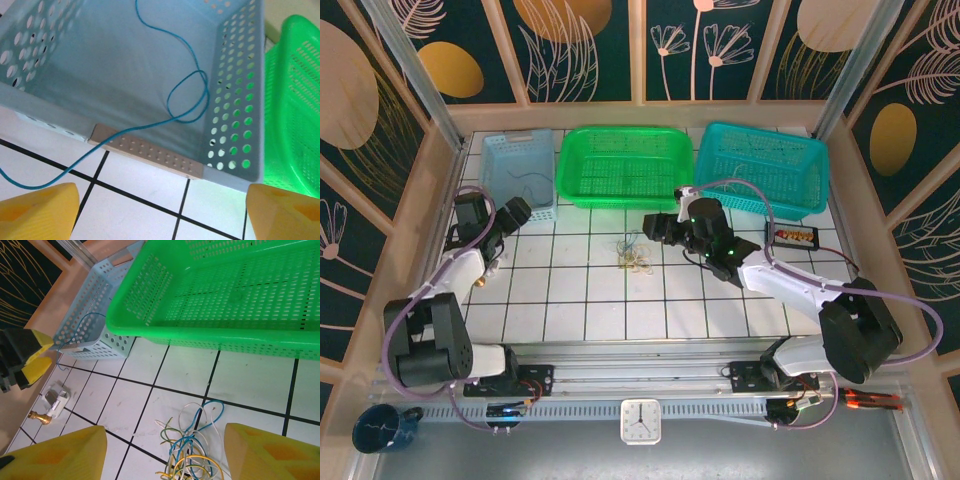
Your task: Untangle the cables
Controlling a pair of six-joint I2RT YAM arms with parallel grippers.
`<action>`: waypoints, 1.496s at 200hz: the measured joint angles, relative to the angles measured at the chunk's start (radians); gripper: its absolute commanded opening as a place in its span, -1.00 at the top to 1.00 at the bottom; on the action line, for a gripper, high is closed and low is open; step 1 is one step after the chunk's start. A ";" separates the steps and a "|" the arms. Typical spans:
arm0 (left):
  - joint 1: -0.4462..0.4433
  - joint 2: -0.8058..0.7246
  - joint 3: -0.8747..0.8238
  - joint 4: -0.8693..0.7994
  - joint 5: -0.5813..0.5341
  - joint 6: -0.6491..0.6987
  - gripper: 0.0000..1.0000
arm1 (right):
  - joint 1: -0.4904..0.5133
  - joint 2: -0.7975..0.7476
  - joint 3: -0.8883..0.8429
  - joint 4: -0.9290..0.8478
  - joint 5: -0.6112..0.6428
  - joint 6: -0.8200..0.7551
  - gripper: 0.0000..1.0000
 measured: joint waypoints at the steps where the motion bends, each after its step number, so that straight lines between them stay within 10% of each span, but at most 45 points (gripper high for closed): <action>1: 0.000 0.002 0.001 0.000 -0.001 0.001 -0.61 | 0.000 0.000 0.000 0.000 0.000 0.000 -0.26; 152: 0.001 0.103 0.013 0.029 -0.206 0.043 -0.53 | -0.006 0.000 -0.020 0.016 -0.006 0.004 -0.27; 299: 0.001 0.084 -0.113 0.190 -0.059 0.010 -0.27 | -0.018 0.000 -0.031 0.036 -0.008 0.020 -0.26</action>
